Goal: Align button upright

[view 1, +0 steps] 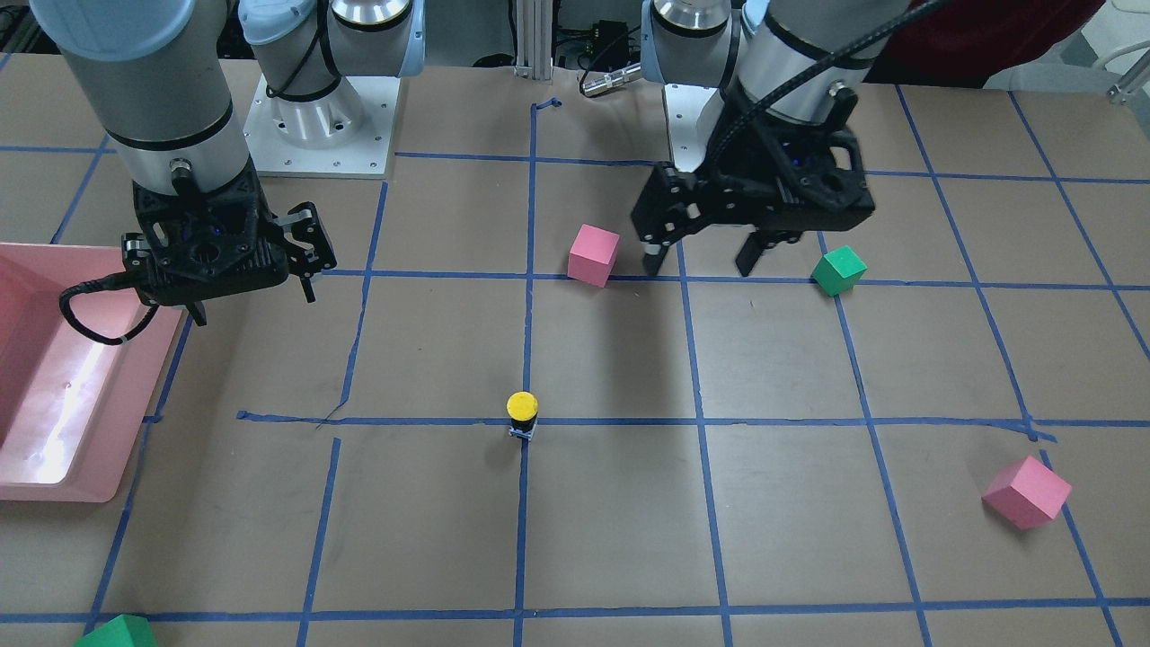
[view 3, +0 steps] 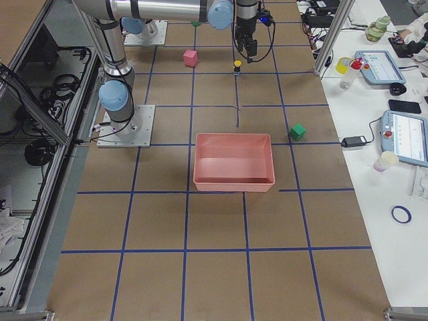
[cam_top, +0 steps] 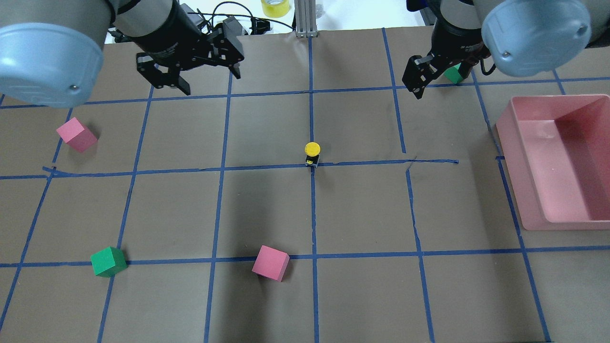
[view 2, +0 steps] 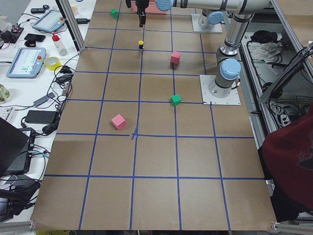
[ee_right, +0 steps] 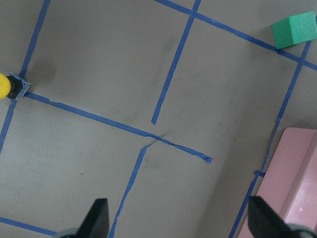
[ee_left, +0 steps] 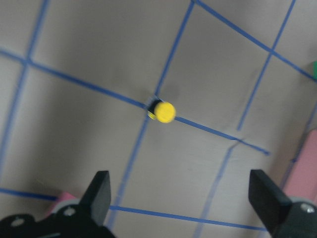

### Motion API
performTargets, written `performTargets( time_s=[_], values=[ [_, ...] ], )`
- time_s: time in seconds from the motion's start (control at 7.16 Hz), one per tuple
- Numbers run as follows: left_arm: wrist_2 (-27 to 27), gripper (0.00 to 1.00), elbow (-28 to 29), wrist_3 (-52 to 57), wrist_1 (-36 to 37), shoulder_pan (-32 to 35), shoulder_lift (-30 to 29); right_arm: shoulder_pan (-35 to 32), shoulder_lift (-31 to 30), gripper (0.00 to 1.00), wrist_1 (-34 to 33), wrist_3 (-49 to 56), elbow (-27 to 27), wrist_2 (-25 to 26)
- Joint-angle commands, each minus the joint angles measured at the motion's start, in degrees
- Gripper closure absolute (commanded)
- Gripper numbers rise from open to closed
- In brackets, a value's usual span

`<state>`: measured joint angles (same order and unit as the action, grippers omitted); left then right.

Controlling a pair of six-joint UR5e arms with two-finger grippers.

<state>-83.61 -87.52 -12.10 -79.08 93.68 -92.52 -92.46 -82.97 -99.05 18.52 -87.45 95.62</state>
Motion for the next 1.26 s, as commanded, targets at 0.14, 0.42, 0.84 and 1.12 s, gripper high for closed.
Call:
performTargets(
  time_s=[0.14, 0.42, 0.84, 1.12],
  values=[
    [-6.9, 0.00, 0.1, 10.4, -1.4, -3.4, 1.5, 0.0, 0.0, 0.00, 0.0, 0.0, 0.0, 0.0],
    [-9.2, 0.00, 0.2, 10.0, -8.4, -3.3, 3.7, 0.0, -0.1, 0.00, 0.1, 0.0, -0.1, 0.0],
    [-6.6, 0.00, -0.3, 10.3, -8.2, -3.1, 3.6, 0.0, 0.0, 0.00, 0.1, -0.2, -0.3, 0.0],
    [-6.4, 0.00, -0.3, 10.8, -7.8, -3.2, 3.5, 0.9, -0.2, 0.00, 0.2, -1.1, -0.3, -2.6]
  ],
)
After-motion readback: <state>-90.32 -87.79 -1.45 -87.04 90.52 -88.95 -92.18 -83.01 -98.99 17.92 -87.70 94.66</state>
